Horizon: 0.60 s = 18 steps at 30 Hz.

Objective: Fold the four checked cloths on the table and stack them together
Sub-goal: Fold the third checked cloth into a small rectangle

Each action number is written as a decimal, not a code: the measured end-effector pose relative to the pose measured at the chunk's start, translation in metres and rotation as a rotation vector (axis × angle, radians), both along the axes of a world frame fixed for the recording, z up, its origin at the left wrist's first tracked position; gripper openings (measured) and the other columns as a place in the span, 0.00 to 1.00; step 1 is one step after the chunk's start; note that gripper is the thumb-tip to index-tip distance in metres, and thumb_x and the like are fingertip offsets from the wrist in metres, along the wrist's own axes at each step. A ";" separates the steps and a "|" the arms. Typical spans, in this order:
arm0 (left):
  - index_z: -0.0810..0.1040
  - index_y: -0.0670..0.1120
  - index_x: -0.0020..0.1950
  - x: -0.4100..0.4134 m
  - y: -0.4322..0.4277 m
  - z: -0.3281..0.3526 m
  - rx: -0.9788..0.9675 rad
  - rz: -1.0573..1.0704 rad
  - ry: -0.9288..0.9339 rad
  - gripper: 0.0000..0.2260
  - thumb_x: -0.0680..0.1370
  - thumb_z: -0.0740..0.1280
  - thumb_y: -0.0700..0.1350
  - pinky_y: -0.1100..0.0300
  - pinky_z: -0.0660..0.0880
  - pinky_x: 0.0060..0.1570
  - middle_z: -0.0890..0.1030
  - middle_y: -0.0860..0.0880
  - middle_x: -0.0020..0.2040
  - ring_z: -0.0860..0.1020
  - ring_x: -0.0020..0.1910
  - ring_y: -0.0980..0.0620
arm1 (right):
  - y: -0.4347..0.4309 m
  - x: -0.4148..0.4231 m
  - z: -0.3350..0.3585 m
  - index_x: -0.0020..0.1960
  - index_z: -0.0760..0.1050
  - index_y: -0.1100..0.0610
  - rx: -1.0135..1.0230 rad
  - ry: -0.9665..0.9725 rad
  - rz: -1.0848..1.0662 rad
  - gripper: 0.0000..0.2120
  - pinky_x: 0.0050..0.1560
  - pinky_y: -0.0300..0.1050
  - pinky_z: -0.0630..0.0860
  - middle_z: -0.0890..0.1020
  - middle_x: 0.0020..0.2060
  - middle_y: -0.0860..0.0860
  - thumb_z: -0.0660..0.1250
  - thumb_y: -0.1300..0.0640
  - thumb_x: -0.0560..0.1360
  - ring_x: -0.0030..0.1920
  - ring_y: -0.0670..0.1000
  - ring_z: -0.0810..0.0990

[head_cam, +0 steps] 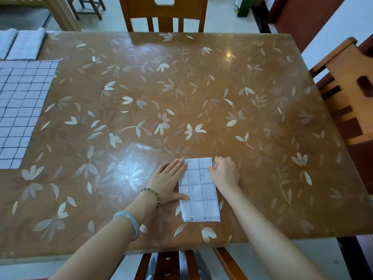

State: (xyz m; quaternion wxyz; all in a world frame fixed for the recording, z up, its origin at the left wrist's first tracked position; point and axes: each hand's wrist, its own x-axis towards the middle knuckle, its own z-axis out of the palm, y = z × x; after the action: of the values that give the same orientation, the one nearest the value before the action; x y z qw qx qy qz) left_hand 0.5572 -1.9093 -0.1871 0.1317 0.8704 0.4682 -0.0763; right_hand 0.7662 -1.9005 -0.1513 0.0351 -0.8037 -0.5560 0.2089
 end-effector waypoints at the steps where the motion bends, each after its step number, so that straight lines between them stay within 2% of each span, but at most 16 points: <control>1: 0.48 0.47 0.78 0.000 -0.001 0.000 0.016 -0.006 0.005 0.50 0.67 0.53 0.78 0.57 0.41 0.72 0.47 0.52 0.77 0.50 0.77 0.52 | -0.001 -0.002 -0.001 0.43 0.72 0.57 0.075 -0.057 0.097 0.04 0.46 0.50 0.72 0.75 0.45 0.54 0.67 0.60 0.73 0.49 0.58 0.74; 4: 0.40 0.48 0.77 0.000 -0.001 -0.001 -0.009 -0.026 0.053 0.50 0.67 0.52 0.77 0.57 0.37 0.72 0.40 0.53 0.76 0.41 0.76 0.55 | -0.005 -0.021 -0.003 0.50 0.77 0.61 0.302 0.062 0.381 0.07 0.51 0.53 0.74 0.77 0.49 0.57 0.65 0.67 0.72 0.52 0.61 0.76; 5: 0.39 0.48 0.77 0.000 -0.001 -0.001 0.000 -0.028 0.053 0.50 0.67 0.51 0.77 0.57 0.37 0.72 0.40 0.52 0.77 0.42 0.76 0.54 | -0.007 -0.027 -0.006 0.55 0.77 0.63 0.275 0.121 0.468 0.11 0.58 0.55 0.73 0.77 0.56 0.59 0.62 0.67 0.75 0.58 0.61 0.75; 7: 0.42 0.47 0.77 0.000 -0.001 -0.002 0.022 -0.030 0.046 0.50 0.67 0.49 0.78 0.55 0.42 0.73 0.45 0.51 0.77 0.47 0.77 0.52 | -0.015 -0.037 -0.015 0.69 0.69 0.63 0.125 0.153 0.590 0.18 0.72 0.54 0.62 0.69 0.70 0.60 0.54 0.63 0.80 0.73 0.59 0.63; 8: 0.45 0.46 0.77 -0.001 -0.001 -0.003 0.010 -0.027 0.048 0.50 0.67 0.48 0.78 0.54 0.46 0.73 0.48 0.49 0.78 0.51 0.77 0.52 | -0.018 -0.038 -0.021 0.73 0.64 0.62 0.098 0.131 0.626 0.20 0.74 0.54 0.59 0.65 0.73 0.59 0.51 0.62 0.82 0.75 0.58 0.60; 10: 0.53 0.44 0.77 -0.001 -0.003 -0.005 -0.007 -0.015 0.039 0.49 0.68 0.46 0.78 0.53 0.52 0.74 0.57 0.48 0.77 0.59 0.75 0.50 | -0.024 -0.030 -0.033 0.73 0.64 0.61 0.106 0.009 0.698 0.22 0.72 0.56 0.62 0.68 0.72 0.58 0.46 0.57 0.82 0.73 0.57 0.64; 12: 0.58 0.43 0.77 -0.003 -0.002 -0.006 -0.013 -0.030 0.046 0.49 0.69 0.43 0.78 0.51 0.58 0.72 0.61 0.47 0.76 0.62 0.74 0.49 | -0.026 -0.019 -0.042 0.73 0.66 0.58 0.093 -0.122 0.721 0.25 0.72 0.55 0.62 0.70 0.71 0.56 0.41 0.52 0.83 0.71 0.56 0.68; 14: 0.59 0.42 0.76 -0.004 -0.002 -0.008 -0.025 -0.053 0.054 0.48 0.71 0.41 0.76 0.49 0.57 0.72 0.61 0.45 0.76 0.61 0.75 0.47 | -0.027 -0.013 -0.043 0.74 0.64 0.56 0.065 -0.174 0.725 0.27 0.72 0.55 0.57 0.68 0.72 0.56 0.40 0.48 0.82 0.72 0.55 0.67; 18: 0.62 0.39 0.75 -0.004 -0.019 -0.008 0.018 -0.117 0.073 0.42 0.76 0.40 0.70 0.44 0.58 0.70 0.65 0.42 0.74 0.62 0.74 0.45 | -0.027 -0.015 -0.047 0.76 0.60 0.55 0.055 -0.203 0.719 0.27 0.72 0.54 0.51 0.64 0.74 0.58 0.41 0.46 0.82 0.74 0.57 0.63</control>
State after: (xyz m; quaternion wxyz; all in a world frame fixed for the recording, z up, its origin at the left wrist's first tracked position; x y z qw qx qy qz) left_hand 0.5528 -1.9280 -0.1954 0.1020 0.8941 0.4217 -0.1111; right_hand 0.7514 -1.9273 -0.1982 -0.0742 -0.5726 -0.8087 0.1121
